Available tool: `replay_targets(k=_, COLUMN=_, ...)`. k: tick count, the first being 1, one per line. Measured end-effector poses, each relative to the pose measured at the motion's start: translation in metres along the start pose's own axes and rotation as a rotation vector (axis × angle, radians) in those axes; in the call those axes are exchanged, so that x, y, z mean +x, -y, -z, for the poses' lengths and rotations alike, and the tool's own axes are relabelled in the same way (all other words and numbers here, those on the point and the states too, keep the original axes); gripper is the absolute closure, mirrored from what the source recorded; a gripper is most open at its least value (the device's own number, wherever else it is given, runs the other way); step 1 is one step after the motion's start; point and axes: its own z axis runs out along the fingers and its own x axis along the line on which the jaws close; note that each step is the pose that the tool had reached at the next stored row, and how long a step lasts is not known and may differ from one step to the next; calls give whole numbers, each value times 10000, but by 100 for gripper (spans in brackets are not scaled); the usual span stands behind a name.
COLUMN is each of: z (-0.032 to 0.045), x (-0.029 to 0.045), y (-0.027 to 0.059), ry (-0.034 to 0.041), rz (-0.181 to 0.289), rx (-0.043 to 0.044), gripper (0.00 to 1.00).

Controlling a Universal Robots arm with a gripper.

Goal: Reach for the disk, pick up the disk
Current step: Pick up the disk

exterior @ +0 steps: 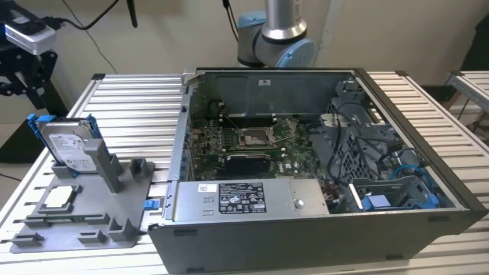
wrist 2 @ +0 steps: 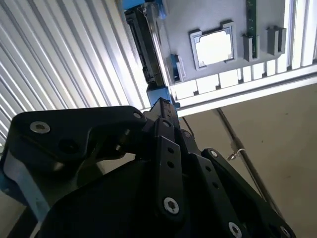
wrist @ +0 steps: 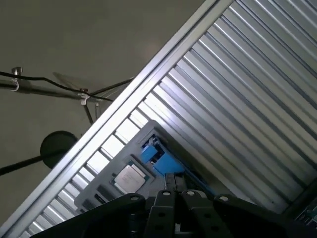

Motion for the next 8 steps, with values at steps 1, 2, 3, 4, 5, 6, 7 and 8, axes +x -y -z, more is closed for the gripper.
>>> replay_targets(k=1, z=0, x=0, y=0, ry=-6, rz=192, rx=-2, gripper=100)
replay_targets(k=2, z=0, x=0, y=0, ry=-11, rz=366, rx=-4, gripper=100)
replay_targets(k=3, z=0, x=0, y=0, ry=-17, rz=545, rx=-6, gripper=100)
replay_targets(k=4, z=0, x=0, y=0, ry=-25, rz=742, rx=-10, gripper=100)
replay_targets(k=5, z=1, x=0, y=0, ry=-32, rz=921, rx=-13, gripper=100)
replay_targets(k=6, z=1, x=0, y=0, ry=-37, rz=1086, rx=-15, gripper=100)
replay_targets(k=7, z=1, x=0, y=0, ry=-43, rz=1280, rx=-17, gripper=100)
replay_targets(k=8, z=1, x=0, y=0, ry=-47, rz=1461, rx=-17, gripper=100)
